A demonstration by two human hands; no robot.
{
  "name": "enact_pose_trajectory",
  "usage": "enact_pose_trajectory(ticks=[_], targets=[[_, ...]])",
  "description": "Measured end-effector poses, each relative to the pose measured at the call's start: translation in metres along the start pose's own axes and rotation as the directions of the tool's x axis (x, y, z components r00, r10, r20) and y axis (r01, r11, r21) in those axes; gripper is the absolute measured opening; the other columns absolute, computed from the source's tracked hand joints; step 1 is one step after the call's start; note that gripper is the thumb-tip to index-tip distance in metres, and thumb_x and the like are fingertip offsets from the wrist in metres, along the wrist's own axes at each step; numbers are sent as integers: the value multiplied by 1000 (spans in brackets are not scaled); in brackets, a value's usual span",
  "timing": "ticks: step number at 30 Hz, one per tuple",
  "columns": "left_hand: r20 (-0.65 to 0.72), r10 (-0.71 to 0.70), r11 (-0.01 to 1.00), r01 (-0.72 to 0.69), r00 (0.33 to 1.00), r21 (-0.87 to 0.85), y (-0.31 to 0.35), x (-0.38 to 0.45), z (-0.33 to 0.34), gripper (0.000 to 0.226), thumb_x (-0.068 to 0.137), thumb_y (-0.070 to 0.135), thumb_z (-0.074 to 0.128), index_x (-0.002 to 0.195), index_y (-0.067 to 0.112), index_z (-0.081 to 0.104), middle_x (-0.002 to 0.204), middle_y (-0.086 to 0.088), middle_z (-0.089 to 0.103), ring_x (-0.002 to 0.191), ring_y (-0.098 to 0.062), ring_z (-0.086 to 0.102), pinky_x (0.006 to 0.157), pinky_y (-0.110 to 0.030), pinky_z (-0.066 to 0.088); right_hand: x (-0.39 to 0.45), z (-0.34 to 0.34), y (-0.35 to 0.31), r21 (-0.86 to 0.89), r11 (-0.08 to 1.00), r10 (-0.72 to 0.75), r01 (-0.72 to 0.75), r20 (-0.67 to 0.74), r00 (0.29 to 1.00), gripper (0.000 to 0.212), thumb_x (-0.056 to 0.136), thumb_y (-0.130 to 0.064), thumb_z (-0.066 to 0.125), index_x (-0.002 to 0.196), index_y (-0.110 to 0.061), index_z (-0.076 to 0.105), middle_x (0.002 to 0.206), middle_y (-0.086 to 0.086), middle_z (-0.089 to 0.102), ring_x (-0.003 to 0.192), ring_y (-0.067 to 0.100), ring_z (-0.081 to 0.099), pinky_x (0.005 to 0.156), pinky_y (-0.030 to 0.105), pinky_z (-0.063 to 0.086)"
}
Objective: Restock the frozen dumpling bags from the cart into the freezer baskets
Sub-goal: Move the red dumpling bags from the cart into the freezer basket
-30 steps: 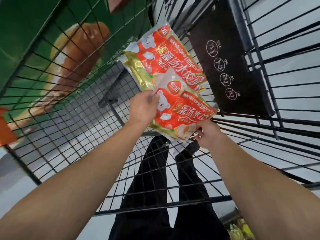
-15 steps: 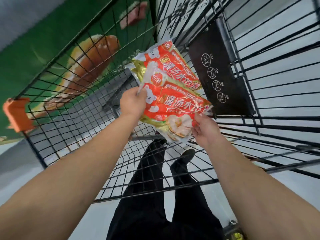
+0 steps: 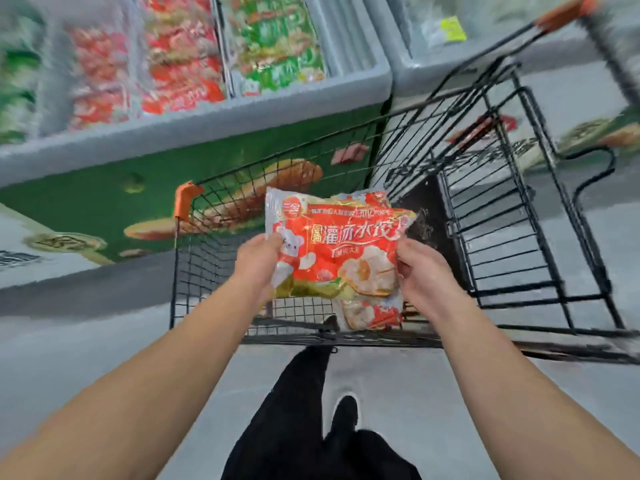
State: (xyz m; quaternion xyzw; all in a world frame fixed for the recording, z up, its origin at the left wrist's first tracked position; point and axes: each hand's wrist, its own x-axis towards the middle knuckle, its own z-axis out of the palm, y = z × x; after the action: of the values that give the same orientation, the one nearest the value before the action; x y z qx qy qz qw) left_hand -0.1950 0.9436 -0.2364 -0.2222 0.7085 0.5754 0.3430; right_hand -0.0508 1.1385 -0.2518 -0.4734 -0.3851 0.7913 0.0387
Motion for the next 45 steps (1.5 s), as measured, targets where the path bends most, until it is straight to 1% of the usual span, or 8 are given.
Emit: enact_pose_trajectory(ticks=[12,20,24,30,34,37,40,45], targets=[[-153,190,917,-231,970,-325,3,-159,-108,18,100,21,59,111,9,65,96,-10,78,87,-28,76,83,-52,60,-140,70,-20,-269,943,-63,196,432,900,24,90,13,52,110,4,64,106,21,73,98,32,69,100,48,51],[-267,288,823,-380,920,-422,5,-203,-200,18,100,26,60,107,11,66,98,-11,77,88,-28,75,79,-48,60,-198,159,15,-316,883,-159,348,496,854,11,94,-3,62,101,1,70,95,14,76,85,24,74,77,35,62],[-318,275,787,-402,907,-467,-4,-209,-261,18,98,30,62,106,14,67,96,-9,77,89,-28,74,84,-51,59,-220,208,48,-415,806,-159,422,535,830,15,95,-7,63,84,-4,74,90,11,77,93,30,73,87,47,59],[-292,233,728,-365,928,-580,-9,-191,-358,17,97,29,64,102,13,70,103,-12,75,96,-31,72,87,-53,57,-251,264,101,-389,840,-72,377,609,790,16,99,-6,56,109,-2,68,103,8,77,99,23,72,87,40,57],[-216,254,725,-334,943,-603,6,-165,-424,24,96,32,63,99,10,73,115,-17,73,100,-33,61,103,-61,43,-258,316,135,-390,817,-171,424,539,825,19,94,-3,62,112,0,68,106,13,75,101,28,71,93,44,57],[-190,270,720,-329,944,-611,19,-148,-465,31,91,33,67,113,11,71,112,-14,74,119,-34,62,108,-60,41,-268,358,154,-289,895,-177,339,467,866,10,96,2,56,97,1,66,89,13,75,80,22,73,69,33,58],[-166,278,733,-321,946,-600,38,-146,-494,27,96,35,63,110,13,71,106,-12,76,97,-28,73,97,-57,51,-277,393,160,-199,951,-130,237,437,890,14,99,0,51,97,1,66,86,13,75,81,26,70,74,40,57],[-216,359,751,-418,908,-512,64,-124,-532,19,98,28,61,105,11,67,107,-14,75,101,-32,72,94,-57,54,-278,434,148,-177,964,-130,199,339,932,24,101,-9,49,100,1,71,100,18,75,89,30,72,74,43,57]])
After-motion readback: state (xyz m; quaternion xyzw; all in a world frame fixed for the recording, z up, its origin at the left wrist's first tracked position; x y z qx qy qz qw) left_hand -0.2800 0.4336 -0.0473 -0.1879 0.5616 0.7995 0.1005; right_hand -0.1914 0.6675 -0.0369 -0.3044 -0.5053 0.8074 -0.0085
